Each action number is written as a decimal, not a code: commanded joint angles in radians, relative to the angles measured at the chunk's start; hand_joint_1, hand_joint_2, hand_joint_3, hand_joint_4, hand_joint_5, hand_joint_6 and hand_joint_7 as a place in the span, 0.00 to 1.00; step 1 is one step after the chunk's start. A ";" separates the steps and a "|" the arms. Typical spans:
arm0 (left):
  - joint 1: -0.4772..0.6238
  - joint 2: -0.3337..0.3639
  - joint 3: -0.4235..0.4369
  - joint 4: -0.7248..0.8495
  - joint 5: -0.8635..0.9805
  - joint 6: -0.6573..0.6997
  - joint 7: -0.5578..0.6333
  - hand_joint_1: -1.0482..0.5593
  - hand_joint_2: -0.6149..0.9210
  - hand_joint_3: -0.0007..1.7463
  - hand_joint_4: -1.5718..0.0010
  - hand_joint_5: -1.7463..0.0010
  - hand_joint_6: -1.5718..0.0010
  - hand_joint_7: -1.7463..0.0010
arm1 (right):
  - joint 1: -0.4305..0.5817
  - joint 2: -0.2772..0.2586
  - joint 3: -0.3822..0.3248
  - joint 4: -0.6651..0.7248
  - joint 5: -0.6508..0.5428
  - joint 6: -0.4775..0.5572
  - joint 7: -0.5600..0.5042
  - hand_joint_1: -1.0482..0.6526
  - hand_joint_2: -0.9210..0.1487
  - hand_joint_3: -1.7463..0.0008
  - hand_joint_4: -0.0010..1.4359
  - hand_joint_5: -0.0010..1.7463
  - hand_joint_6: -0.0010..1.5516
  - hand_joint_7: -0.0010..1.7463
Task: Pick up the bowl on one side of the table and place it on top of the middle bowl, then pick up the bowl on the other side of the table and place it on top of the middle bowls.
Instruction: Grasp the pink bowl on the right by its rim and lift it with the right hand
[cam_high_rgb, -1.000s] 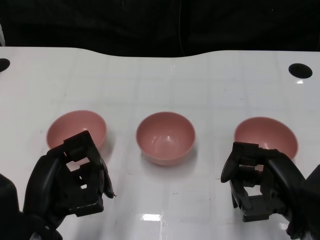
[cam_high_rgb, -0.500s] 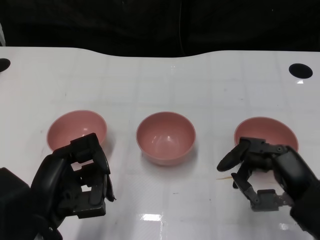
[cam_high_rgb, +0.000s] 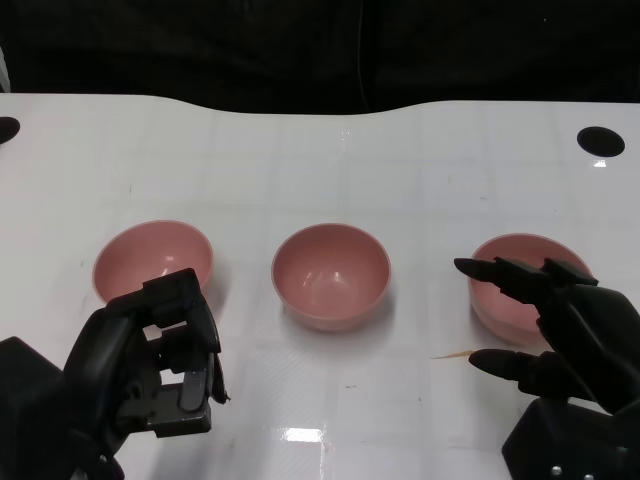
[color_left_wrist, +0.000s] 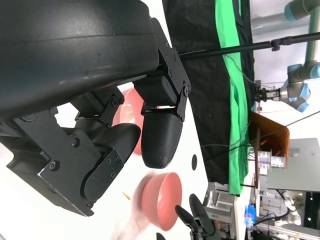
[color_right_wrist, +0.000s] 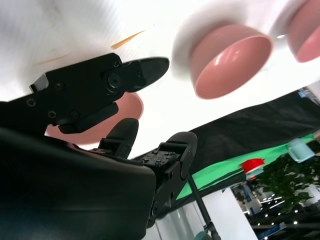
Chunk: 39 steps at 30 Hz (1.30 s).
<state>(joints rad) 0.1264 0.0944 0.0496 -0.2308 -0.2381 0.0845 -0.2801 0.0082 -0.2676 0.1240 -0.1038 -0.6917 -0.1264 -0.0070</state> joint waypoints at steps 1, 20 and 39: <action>0.003 0.017 0.008 0.008 -0.005 -0.015 -0.013 0.61 0.60 0.94 0.41 0.00 0.44 0.08 | -0.011 -0.034 0.021 -0.015 -0.079 0.044 -0.019 0.28 0.05 0.99 0.05 0.41 0.19 0.07; -0.007 0.003 -0.009 -0.013 0.009 0.018 0.015 0.61 0.60 0.93 0.41 0.00 0.44 0.07 | -0.219 -0.059 0.219 0.251 -0.370 0.322 0.023 0.29 0.00 0.95 0.11 0.38 0.23 0.04; 0.002 0.007 -0.003 -0.029 0.000 0.034 0.016 0.61 0.59 0.94 0.41 0.00 0.44 0.08 | -0.460 -0.032 0.303 0.640 -0.235 0.151 -0.289 0.47 0.00 0.98 0.55 0.98 0.61 0.51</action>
<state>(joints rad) 0.1258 0.0916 0.0414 -0.2479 -0.2393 0.1123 -0.2717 -0.4320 -0.2843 0.4367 0.5143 -0.9439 0.0398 -0.2637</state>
